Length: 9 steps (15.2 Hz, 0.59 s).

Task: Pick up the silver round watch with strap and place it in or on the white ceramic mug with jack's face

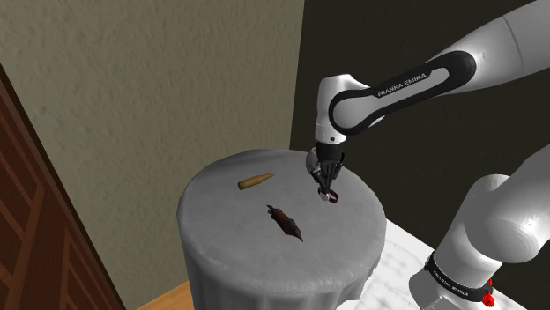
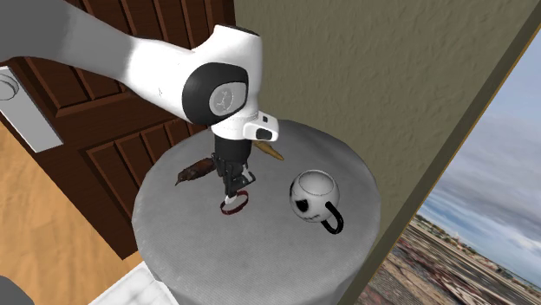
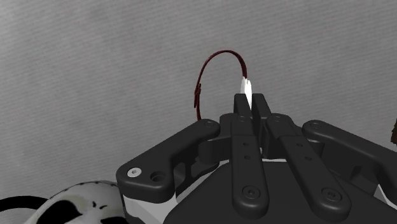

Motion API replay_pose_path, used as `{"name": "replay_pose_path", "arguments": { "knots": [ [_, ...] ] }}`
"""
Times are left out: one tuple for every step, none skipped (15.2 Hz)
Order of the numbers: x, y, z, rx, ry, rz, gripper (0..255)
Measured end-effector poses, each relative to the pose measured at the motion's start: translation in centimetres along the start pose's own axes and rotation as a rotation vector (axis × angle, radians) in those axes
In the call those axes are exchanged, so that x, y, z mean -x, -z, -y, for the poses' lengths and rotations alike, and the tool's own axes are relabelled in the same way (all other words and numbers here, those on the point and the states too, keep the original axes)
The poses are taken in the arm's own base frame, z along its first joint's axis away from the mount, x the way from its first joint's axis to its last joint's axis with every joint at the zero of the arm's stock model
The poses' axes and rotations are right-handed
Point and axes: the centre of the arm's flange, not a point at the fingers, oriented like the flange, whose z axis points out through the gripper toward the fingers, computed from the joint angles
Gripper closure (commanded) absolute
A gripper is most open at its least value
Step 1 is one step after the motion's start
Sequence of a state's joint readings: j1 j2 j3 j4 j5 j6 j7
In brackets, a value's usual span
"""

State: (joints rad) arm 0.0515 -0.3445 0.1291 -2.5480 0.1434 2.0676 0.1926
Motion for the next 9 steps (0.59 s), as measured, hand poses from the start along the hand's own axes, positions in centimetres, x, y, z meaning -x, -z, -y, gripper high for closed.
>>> {"name": "replay_pose_path", "arguments": {
  "knots": [
    [0.1,0.5,0.1,0.000,0.000,0.000,255],
    [0.1,1.0,0.1,0.000,0.000,0.000,255],
    [0.2,1.6,0.1,0.000,0.000,0.000,255],
    [0.3,2.1,0.0,0.000,0.000,0.000,255],
    [0.3,2.6,0.2,0.000,0.000,0.000,255],
    [0.5,3.1,0.2,0.000,0.000,0.000,255],
    [0.5,3.5,0.2,0.000,0.000,0.000,255],
    [0.4,4.1,0.2,0.000,0.000,0.000,255],
    [0.5,4.6,0.3,0.000,0.000,0.000,255]
  ]
}}
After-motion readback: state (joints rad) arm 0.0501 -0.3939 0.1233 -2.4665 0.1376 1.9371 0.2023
